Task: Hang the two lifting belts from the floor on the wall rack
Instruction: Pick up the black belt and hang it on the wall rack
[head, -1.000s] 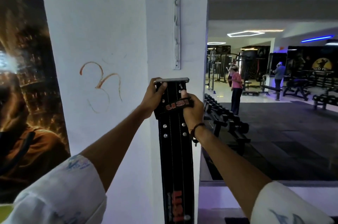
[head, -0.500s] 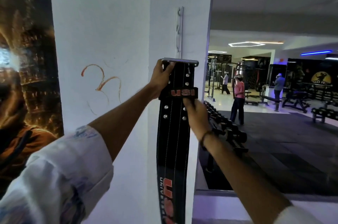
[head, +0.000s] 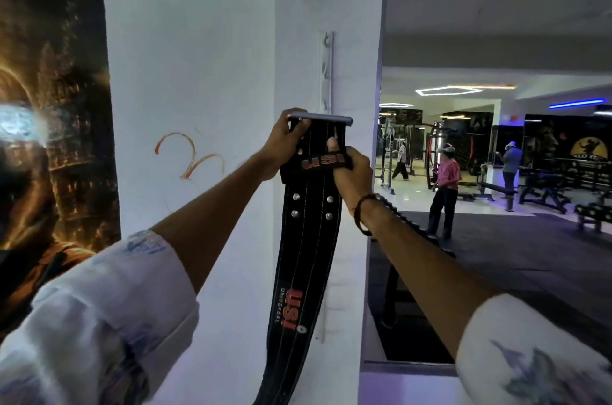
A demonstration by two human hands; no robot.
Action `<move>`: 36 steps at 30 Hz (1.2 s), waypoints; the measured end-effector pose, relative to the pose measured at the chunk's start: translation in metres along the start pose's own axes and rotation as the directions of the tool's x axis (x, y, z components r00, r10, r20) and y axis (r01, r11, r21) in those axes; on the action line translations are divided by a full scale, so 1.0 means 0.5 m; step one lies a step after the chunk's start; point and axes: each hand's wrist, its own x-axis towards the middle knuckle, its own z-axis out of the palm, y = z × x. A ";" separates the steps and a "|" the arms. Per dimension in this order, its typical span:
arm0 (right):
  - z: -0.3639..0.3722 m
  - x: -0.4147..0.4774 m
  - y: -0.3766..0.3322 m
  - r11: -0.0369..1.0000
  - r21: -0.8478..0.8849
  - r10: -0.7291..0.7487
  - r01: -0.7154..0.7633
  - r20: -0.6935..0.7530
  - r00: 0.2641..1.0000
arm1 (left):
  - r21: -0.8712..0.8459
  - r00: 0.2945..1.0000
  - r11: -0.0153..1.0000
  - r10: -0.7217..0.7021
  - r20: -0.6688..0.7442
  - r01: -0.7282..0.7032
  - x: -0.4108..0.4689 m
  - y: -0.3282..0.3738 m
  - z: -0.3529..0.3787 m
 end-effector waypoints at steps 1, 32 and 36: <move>0.010 0.005 -0.001 1.000 0.025 -0.013 0.013 -0.005 1.000 | -0.006 1.000 1.000 -0.001 -0.011 0.001 0.003 0.001 -0.009; 0.037 0.080 -0.061 0.980 0.130 -0.125 0.147 -0.166 0.978 | -0.291 0.991 0.955 -0.095 -0.094 0.063 0.000 0.033 0.008; 0.047 0.095 -0.073 0.977 0.158 -0.111 0.146 -0.209 0.972 | -0.161 0.978 0.987 -0.007 -0.207 -0.027 -0.101 -0.043 0.044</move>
